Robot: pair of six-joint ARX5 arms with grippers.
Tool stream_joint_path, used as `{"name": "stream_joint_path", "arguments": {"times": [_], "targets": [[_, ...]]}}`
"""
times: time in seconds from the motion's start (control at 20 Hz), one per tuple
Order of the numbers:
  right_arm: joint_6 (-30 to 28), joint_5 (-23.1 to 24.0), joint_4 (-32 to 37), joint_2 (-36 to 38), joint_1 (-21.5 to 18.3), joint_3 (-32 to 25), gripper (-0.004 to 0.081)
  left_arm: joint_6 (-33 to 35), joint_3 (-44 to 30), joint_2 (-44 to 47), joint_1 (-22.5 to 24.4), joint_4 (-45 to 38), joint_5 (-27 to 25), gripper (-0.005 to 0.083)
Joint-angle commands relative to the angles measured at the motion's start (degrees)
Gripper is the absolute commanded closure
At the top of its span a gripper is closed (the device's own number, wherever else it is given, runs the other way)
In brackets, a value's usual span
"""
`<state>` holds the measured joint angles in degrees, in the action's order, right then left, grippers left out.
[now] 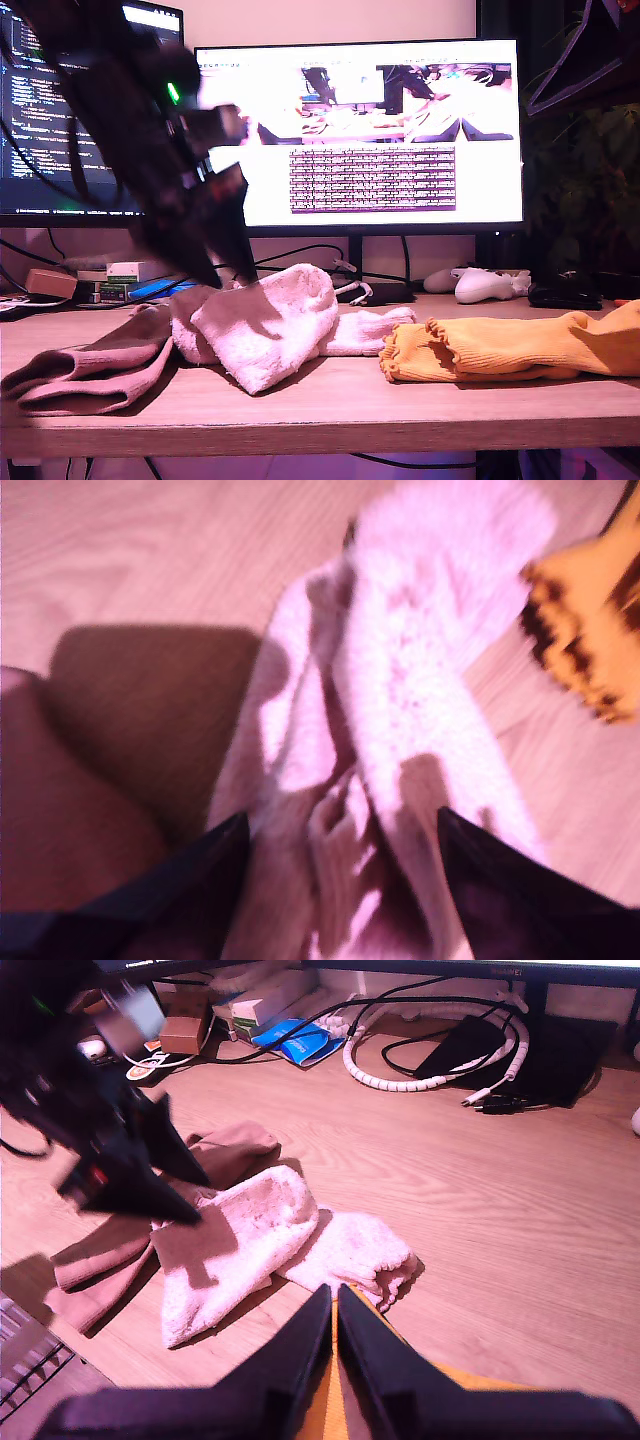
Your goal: Pair up the socks based on colour and pattern, by placing them on top of one another
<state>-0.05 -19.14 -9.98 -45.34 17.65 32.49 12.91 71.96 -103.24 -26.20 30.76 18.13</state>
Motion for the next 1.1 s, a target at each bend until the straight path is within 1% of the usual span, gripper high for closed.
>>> {"name": "stream_joint_path", "arguments": {"times": [0.0, 0.15, 0.2, 0.25, 0.3, 0.45, 0.5, 0.55, 0.6, 0.7, 0.75, 0.85, 0.9, 0.95, 1.05], "targets": [[-0.2, -0.3, 0.6, -0.3, 0.0, -0.3, 0.0783, 0.7, -0.8, -0.4, -0.7, -1.1, -0.2, 0.0225], [-0.2, -0.3, 0.7, -0.3, 0.0, -0.3, 0.0783, 0.9, -0.8, -2.8, -0.9, -2.6, -3.0, 0.0225], [-0.2, -0.3, 0.9, -0.3, 0.0, -0.3, 0.0783, 1.0, -0.8, -3.7, -0.9, -2.6, -3.1, 0.0230], [-0.3, -0.3, 1.1, -0.3, 0.0, -0.3, 0.0783, 1.0, -0.8, -4.7, -0.9, -2.6, -2.9, 0.0266], [-0.3, -0.2, 1.2, -0.3, 0.0, -0.3, 0.0783, 1.0, -0.8, -5.4, -0.9, -2.4, -2.8, 0.0337], [-0.4, -0.3, 1.3, -0.3, 0.0, -0.3, 0.0783, 1.0, -0.8, -6.4, -1.4, -4.0, -2.4, 0.0681], [-0.4, -0.3, 1.3, -0.3, 0.0, -0.3, 0.0783, 1.0, -0.7, -6.4, -1.5, -5.0, -1.5, 0.0768], [-0.4, -0.3, 1.3, -0.3, 0.0, -0.3, 0.0783, 0.4, -0.5, -6.4, -1.6, -6.6, -0.7, 0.0795], [-0.4, -0.3, 1.3, -0.3, 0.0, -0.3, 0.0783, -0.4, -0.1, -6.4, -1.7, -8.0, -0.6, 0.0794], [-0.4, -0.2, 1.3, -0.3, 0.0, -0.3, 0.0783, -7.4, 0.7, -6.4, -2.0, -11.4, -0.6, 0.0794], [-0.4, -0.2, 1.3, -0.3, 0.0, -0.3, 0.0783, -8.7, 1.0, -6.4, -2.0, -12.5, -0.5, 0.0794], [-0.4, -0.2, 1.4, -0.3, 0.0, -0.3, 0.0783, -16.8, 1.3, -6.7, -2.0, -15.0, -0.4, 0.0794], [-0.4, -0.3, 1.5, -0.3, 0.0, -0.3, 0.0783, -22.3, 1.3, -7.0, -2.0, -16.4, 0.2, 0.0794], [-0.4, -0.2, 1.6, -0.3, 0.0, -0.3, 0.0783, -22.3, 1.3, -7.2, -2.0, -17.6, 0.8, 0.0794], [-0.4, -0.2, 1.6, -0.3, 0.0, -0.3, 0.0783, -33.5, 1.3, -7.8, -2.1, -19.9, 0.9, 0.0794]]}}
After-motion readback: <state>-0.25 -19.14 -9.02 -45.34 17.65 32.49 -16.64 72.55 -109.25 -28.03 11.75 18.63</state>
